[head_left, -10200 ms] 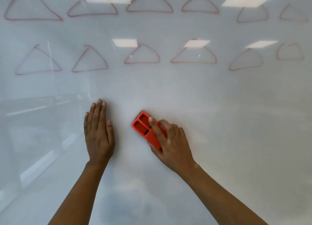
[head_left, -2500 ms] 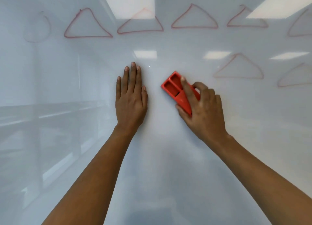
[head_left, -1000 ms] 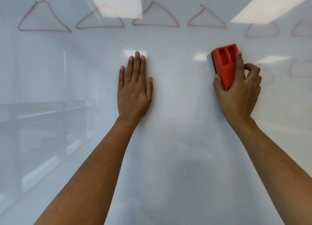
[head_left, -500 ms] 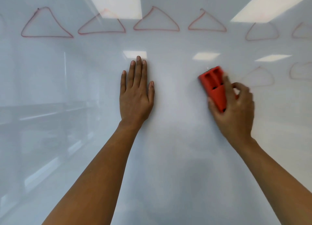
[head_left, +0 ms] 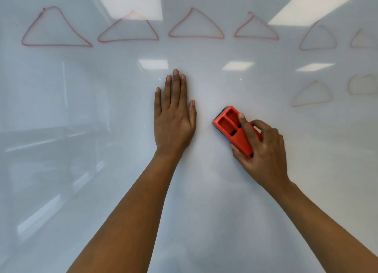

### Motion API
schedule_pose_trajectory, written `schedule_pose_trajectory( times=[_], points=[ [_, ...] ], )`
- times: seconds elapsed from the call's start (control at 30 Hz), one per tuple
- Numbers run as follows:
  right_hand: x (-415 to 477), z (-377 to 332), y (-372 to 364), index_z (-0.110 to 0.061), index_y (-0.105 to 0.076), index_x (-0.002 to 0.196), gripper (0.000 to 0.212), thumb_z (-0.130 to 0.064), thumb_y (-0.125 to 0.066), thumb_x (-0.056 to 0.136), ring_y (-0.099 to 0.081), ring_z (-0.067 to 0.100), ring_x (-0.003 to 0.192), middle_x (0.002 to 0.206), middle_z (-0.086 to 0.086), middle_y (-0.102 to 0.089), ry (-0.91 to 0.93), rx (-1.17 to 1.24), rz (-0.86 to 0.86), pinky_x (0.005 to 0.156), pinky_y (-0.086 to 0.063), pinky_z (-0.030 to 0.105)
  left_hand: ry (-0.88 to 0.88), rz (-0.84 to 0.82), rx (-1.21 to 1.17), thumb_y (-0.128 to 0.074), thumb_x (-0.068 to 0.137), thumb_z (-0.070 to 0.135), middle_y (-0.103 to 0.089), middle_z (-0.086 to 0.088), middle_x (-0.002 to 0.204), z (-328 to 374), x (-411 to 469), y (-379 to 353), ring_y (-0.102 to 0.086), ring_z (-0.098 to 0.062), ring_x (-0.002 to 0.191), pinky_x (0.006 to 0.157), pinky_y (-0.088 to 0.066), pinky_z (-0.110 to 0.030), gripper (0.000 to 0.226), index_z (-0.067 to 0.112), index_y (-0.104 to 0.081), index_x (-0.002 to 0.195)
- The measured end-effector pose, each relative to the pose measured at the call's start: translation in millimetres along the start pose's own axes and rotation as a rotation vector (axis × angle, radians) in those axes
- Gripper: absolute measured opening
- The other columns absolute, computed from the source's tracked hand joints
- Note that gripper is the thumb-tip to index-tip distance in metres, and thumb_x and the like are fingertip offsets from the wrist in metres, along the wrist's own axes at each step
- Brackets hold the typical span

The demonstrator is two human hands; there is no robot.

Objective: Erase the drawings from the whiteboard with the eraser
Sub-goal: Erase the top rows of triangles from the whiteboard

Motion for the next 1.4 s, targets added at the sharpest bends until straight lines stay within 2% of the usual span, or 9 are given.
schedule_pose_trajectory(
  times=[0.3, 0.5, 0.6, 0.67, 0.77, 0.9, 1.0, 1.23, 1.4],
  points=[
    [27.7, 112.6, 28.3, -0.023, -0.033, 0.148, 0.069, -0.046, -0.055, 0.087, -0.046, 0.036, 0.109, 0.128, 0.017, -0.045, -0.707, 0.066, 0.253, 0.09, -0.043, 0.049, 0.005, -0.009, 0.018, -0.025, 0.102, 0.03, -0.014, -0.007, 0.161, -0.4, 0.2, -2.3, -0.012, -0.02, 0.149, 0.122, -0.004, -0.037, 0.056, 0.01, -0.016, 0.153],
    [10.2, 37.5, 10.9, -0.021, -0.037, 0.145, 0.066, -0.042, -0.058, 0.086, -0.049, 0.032, 0.091, 0.12, 0.013, -0.049, -0.147, 0.029, 0.103, 0.075, -0.042, 0.041, 0.011, -0.03, 0.033, -0.023, 0.101, 0.032, -0.013, -0.006, 0.161, 0.0, 0.4, -1.9, -0.01, -0.019, 0.149, 0.122, -0.005, -0.038, 0.057, 0.011, -0.015, 0.154],
    [-17.5, 50.6, 10.3, -0.021, -0.04, 0.143, 0.064, -0.045, -0.055, 0.086, -0.048, 0.028, 0.086, 0.118, 0.008, -0.046, 0.049, 0.016, 0.024, 0.071, -0.043, 0.041, 0.017, -0.039, 0.04, -0.024, 0.102, 0.032, -0.014, -0.006, 0.161, 1.1, 0.2, -1.8, -0.011, -0.018, 0.149, 0.122, -0.007, -0.039, 0.057, 0.01, -0.016, 0.154],
    [-24.8, 93.1, 20.5, -0.017, -0.045, 0.141, 0.064, -0.044, -0.056, 0.084, -0.051, 0.035, 0.089, 0.119, 0.014, -0.048, -0.049, 0.012, 0.053, 0.075, -0.046, 0.045, 0.02, -0.046, 0.041, -0.023, 0.102, 0.033, -0.013, -0.006, 0.162, 1.8, 0.5, -2.1, -0.009, -0.018, 0.149, 0.122, -0.007, -0.04, 0.057, 0.01, -0.016, 0.154],
    [-18.6, 172.2, 42.5, -0.017, -0.041, 0.144, 0.066, -0.041, -0.057, 0.085, -0.049, 0.04, 0.102, 0.121, 0.024, -0.048, -0.447, 0.032, 0.179, 0.085, -0.043, 0.048, 0.026, -0.056, 0.047, -0.02, 0.102, 0.034, -0.011, -0.005, 0.162, 0.0, 0.6, -2.1, -0.007, -0.017, 0.149, 0.122, -0.007, -0.04, 0.058, 0.011, -0.014, 0.154],
    [12.8, 212.8, 49.7, -0.023, -0.032, 0.148, 0.07, -0.047, -0.054, 0.086, -0.045, 0.036, 0.113, 0.129, 0.019, -0.043, -0.788, 0.093, 0.293, 0.093, -0.042, 0.048, 0.03, -0.054, 0.054, -0.02, 0.101, 0.034, -0.01, -0.004, 0.162, -0.2, 0.6, -1.9, -0.006, -0.016, 0.149, 0.123, -0.005, -0.038, 0.058, 0.011, -0.013, 0.154],
    [36.1, 178.0, 40.4, -0.022, -0.033, 0.148, 0.07, -0.046, -0.054, 0.086, -0.046, 0.037, 0.111, 0.129, 0.018, -0.045, -0.702, 0.065, 0.269, 0.09, -0.039, 0.045, 0.031, -0.05, 0.055, -0.02, 0.101, 0.035, -0.011, -0.005, 0.162, 0.4, 1.0, -1.0, -0.007, -0.016, 0.149, 0.123, -0.004, -0.037, 0.058, 0.011, -0.014, 0.154],
    [11.9, 82.9, 16.8, -0.018, -0.04, 0.144, 0.066, -0.042, -0.059, 0.086, -0.05, 0.031, 0.088, 0.117, 0.015, -0.051, -0.012, 0.029, 0.077, 0.072, -0.045, 0.042, 0.031, -0.051, 0.043, -0.021, 0.101, 0.034, -0.011, -0.004, 0.162, 0.0, 0.9, 0.5, -0.006, -0.015, 0.149, 0.123, -0.004, -0.036, 0.058, 0.011, -0.014, 0.154],
    [11.4, 177.5, 42.0, -0.018, -0.038, 0.145, 0.066, -0.041, -0.059, 0.087, -0.05, 0.04, 0.1, 0.121, 0.023, -0.049, -0.313, -0.005, 0.148, 0.084, -0.043, 0.048, 0.03, -0.048, 0.039, -0.021, 0.101, 0.034, -0.011, -0.004, 0.162, -0.2, 1.1, -0.4, -0.006, -0.015, 0.149, 0.122, -0.003, -0.035, 0.058, 0.011, -0.014, 0.154]
  ],
)
Point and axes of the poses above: each hand's wrist, its own x-axis towards the middle knuckle, its own y-axis out of the back of the hand, z = x × y, the point moved 9 cm from there along x, towards the middle knuckle
